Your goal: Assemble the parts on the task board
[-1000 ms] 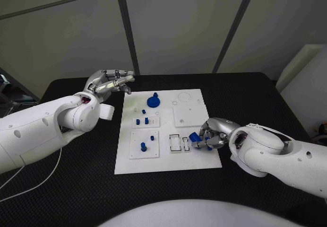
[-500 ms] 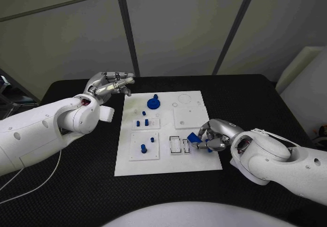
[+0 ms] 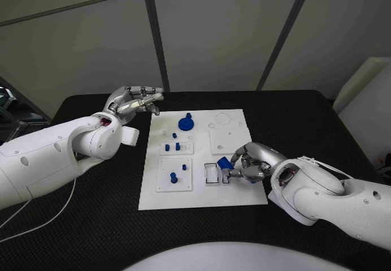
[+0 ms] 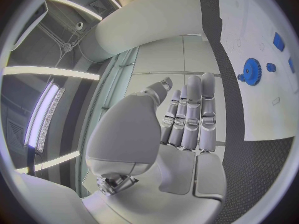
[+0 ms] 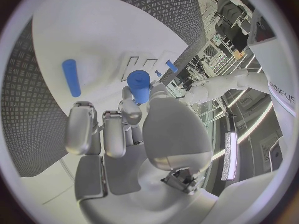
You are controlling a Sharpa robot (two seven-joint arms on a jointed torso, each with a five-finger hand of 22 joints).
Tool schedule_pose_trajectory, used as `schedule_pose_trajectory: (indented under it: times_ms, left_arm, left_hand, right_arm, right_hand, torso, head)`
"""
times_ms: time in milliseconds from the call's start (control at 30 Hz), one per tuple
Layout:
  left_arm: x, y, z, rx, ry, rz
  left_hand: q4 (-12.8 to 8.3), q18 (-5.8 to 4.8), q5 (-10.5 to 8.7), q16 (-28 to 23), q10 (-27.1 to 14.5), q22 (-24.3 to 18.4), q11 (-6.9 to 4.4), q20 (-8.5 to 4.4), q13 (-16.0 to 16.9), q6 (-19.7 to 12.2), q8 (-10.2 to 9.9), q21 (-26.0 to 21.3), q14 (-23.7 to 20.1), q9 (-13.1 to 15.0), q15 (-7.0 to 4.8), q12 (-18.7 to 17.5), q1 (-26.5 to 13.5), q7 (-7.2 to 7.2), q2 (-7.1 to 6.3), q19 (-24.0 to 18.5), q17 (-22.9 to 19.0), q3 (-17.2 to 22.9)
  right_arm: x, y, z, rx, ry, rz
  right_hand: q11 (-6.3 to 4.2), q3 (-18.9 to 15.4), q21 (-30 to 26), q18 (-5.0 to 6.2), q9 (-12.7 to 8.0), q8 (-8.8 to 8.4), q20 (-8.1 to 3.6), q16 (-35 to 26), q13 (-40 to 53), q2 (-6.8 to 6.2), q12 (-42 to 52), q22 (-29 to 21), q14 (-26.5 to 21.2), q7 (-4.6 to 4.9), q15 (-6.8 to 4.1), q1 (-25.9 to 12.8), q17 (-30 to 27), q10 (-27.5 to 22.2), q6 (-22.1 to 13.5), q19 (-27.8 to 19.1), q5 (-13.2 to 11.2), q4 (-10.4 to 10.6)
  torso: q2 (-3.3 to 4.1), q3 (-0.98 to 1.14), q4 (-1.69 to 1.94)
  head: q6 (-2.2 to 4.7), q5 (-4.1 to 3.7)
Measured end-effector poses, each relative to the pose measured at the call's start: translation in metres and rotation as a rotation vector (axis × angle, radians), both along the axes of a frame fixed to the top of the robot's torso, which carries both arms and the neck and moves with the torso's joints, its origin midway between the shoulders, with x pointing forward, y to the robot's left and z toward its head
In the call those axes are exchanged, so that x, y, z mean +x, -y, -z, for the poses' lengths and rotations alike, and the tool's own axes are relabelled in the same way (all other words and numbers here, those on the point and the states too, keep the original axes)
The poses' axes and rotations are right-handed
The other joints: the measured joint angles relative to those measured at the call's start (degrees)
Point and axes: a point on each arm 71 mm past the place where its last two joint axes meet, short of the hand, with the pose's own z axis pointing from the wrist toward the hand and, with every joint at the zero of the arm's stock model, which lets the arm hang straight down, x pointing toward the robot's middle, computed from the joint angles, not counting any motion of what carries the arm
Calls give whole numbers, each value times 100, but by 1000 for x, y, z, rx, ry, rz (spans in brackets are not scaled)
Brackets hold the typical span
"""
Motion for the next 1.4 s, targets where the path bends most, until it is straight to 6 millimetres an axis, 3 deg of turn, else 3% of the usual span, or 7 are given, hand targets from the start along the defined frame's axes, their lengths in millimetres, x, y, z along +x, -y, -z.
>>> schedule_pose_trajectory:
  times_ms: [300,733,833,967,1133,1267,1400]
  left_arm:
    - [0,2,0,-2,0,4]
    - [0,3,0,-3,0,7]
    - [0,3,0,-3,-1,6]
    - [0,3,0,-3,-1,6]
    - [0,3,0,-3,-1,6]
    - [0,2,0,-3,-1,6]
    - [0,2,0,-3,-1,6]
  left_hand:
    - [0,0,0,0,0,0,0,0,0,0,0,0,0,0,0,0,0,0,0,0,0,0]
    - [0,-1,0,0,-21,-11,-21,0,0,0,0,-35,0,0,0,0,-31,0,31,0,-6,0]
    - [0,-2,0,0,-21,-11,-21,0,0,0,0,-35,0,0,0,0,-31,0,31,0,-6,0]
    - [0,-2,0,0,-21,-10,-21,0,0,0,0,-35,0,0,0,0,-31,0,31,0,-6,0]
    - [0,-2,0,0,-21,-17,-21,0,0,0,0,-35,0,0,0,0,-31,0,31,0,-6,0]
    - [3,-2,0,0,-21,-17,-21,0,-2,0,0,-35,0,0,0,0,-31,0,31,0,-7,-11]
    - [1,-2,0,0,-21,-17,-21,0,-5,0,0,-35,0,0,0,0,-31,0,31,0,-11,-33]
  right_arm:
    - [5,-17,9,-2,-59,-35]
    - [10,-27,13,-13,-85,-50]
    - [11,-27,14,-18,-89,-50]
    - [11,-27,15,-23,-92,-47]
    - [12,-27,16,-27,-89,-47]
    - [12,-28,15,-30,-82,-50]
    - [11,-28,14,-32,-73,-55]
  right_hand:
    - [0,-129,0,0,170,31,0,0,18,85,-29,-17,21,0,-21,-382,-1,0,68,0,-72,3]
    - [-53,-291,0,0,243,111,-21,0,76,104,-28,-16,21,-141,-63,-625,-1,52,248,21,-198,5]
    - [-53,-434,0,1,303,156,-43,0,76,112,-60,-16,21,-231,-63,-854,-1,51,339,-1,-632,-7]
    - [-53,-605,0,1,339,194,-43,-29,54,53,-135,-35,1,-190,-83,-1195,-2,51,297,-1,-1457,4]
    - [-31,-501,-25,1,393,194,-43,-58,17,-215,-217,-54,1,-151,-83,-1761,-2,29,258,-1,-2288,20]
    - [-31,-306,-25,1,423,194,-42,-65,17,-318,-239,-59,1,-162,-83,-1904,-2,28,244,-1,-2407,15]
    - [-31,-95,-25,1,463,194,-42,-65,47,-239,-239,-58,1,-169,-83,-1748,-2,28,237,-1,-1992,-25]
  torso:
    - [8,5,4]
    - [27,5,10]
    - [27,6,10]
    - [27,6,9]
    - [27,6,4]
    - [29,7,4]
    - [29,7,3]
  head:
    - [19,-4]
    - [37,35]
    - [37,43]
    - [42,44]
    - [41,42]
    - [35,36]
    - [34,35]
